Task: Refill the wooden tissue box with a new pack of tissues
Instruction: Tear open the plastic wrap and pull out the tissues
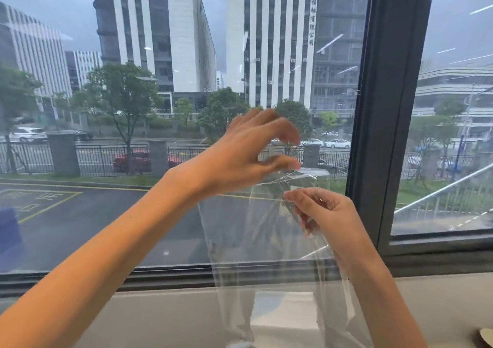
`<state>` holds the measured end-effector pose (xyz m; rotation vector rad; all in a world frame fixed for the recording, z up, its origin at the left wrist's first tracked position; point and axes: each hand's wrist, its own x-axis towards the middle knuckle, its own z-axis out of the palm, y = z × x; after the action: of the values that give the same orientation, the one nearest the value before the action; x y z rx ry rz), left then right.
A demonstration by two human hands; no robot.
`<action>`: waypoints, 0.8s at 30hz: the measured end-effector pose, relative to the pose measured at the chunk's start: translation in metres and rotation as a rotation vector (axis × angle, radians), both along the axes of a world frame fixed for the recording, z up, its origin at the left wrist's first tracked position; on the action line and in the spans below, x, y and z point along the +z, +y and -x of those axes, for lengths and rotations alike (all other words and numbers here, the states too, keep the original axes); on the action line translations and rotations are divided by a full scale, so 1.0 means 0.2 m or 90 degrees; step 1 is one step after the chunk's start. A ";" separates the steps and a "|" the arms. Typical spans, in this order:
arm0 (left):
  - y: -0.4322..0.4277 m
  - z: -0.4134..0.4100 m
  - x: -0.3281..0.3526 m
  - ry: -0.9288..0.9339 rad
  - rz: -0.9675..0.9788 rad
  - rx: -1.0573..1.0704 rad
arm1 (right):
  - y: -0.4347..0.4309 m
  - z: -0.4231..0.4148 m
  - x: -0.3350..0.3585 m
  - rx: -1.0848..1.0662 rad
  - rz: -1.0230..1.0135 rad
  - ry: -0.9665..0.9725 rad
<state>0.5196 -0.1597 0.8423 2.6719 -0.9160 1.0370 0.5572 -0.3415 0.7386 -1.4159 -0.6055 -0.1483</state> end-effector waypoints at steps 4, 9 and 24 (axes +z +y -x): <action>-0.06 -0.03 0.03 -0.014 -0.101 0.007 | -0.01 0.04 0.01 0.024 0.033 -0.013; -0.10 -0.08 0.04 0.073 -0.101 -0.029 | -0.05 0.06 0.01 0.010 0.028 -0.011; -0.12 -0.06 0.11 0.092 0.093 -0.026 | -0.09 0.08 0.02 -0.080 0.013 -0.106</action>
<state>0.5309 -0.1834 0.8642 2.5568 -0.8295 0.8552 0.5415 -0.3596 0.7420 -1.4719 -0.6560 -0.3642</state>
